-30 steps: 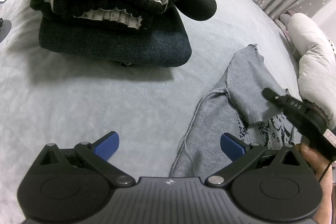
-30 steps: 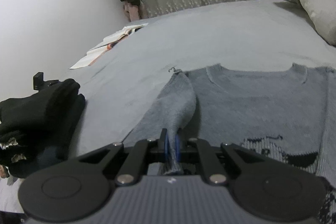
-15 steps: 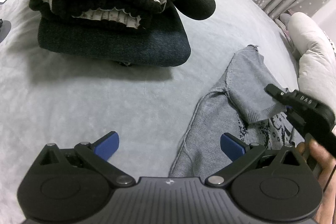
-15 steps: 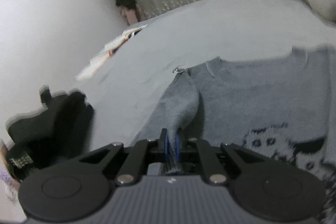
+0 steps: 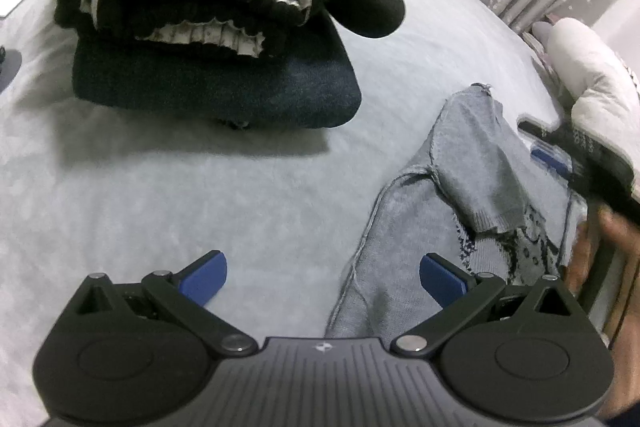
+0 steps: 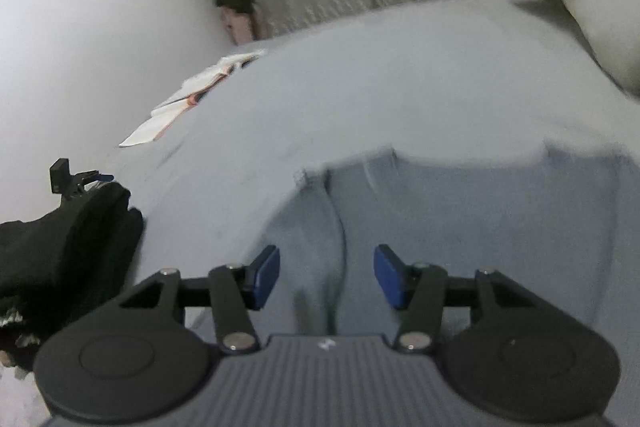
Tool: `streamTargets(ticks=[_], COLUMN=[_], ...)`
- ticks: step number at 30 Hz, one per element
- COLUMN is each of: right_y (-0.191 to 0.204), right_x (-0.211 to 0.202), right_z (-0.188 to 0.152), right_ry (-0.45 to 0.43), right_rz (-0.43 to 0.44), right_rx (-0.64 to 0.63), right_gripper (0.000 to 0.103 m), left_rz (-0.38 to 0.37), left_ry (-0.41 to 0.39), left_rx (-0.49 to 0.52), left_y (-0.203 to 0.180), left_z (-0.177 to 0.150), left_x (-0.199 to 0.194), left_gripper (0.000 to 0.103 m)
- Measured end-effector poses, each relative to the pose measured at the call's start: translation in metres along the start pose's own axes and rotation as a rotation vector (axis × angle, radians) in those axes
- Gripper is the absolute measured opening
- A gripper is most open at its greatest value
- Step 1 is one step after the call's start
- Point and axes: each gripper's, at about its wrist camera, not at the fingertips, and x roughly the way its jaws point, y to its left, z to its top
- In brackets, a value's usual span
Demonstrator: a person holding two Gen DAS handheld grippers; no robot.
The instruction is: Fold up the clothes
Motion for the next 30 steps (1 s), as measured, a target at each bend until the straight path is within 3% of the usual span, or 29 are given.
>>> streamTargets(ticks=[3,6,10,12,17,25,30], right_y=[0.008,0.019,0.031,0.031,0.026,0.028,0.029], right_x=[0.026,0.052,0.083,0.090,0.089,0.089,0.107], right_z=[0.025,0.031,0.035,0.032,0.042,0.044,0.036], right_ry=[0.026,0.086,0.164,0.171,0.105,0.067,0.145], right_rz=[0.016,-0.022,-0.075,-0.060,0.008,-0.014,-0.108], right_rx=[-0.034,-0.102,-0.186,-0.180,-0.067,-0.076,-0.132], right_gripper=[0.047,0.040,0.015,0.007,0.006,0.006,0.007], left_rz=[0.006,0.014,0.007,0.002,0.022,0.025,0.036], left_ry=[-0.004,-0.014,-0.016,-0.014,-0.035,-0.034,-0.040], left_rx=[0.016,0.039,0.102,0.123,0.187,0.202,0.211], left_y=[-0.003,-0.007,-0.017,-0.019,-0.024,-0.029,-0.030], left_z=[-0.001,-0.003,-0.006,-0.007,-0.009,-0.011,-0.012], left_x=[0.001,0.000,0.001,0.001,0.001,-0.002,-0.003], left_gripper=[0.103,0.103,0.103,0.103,0.103,0.103,0.103])
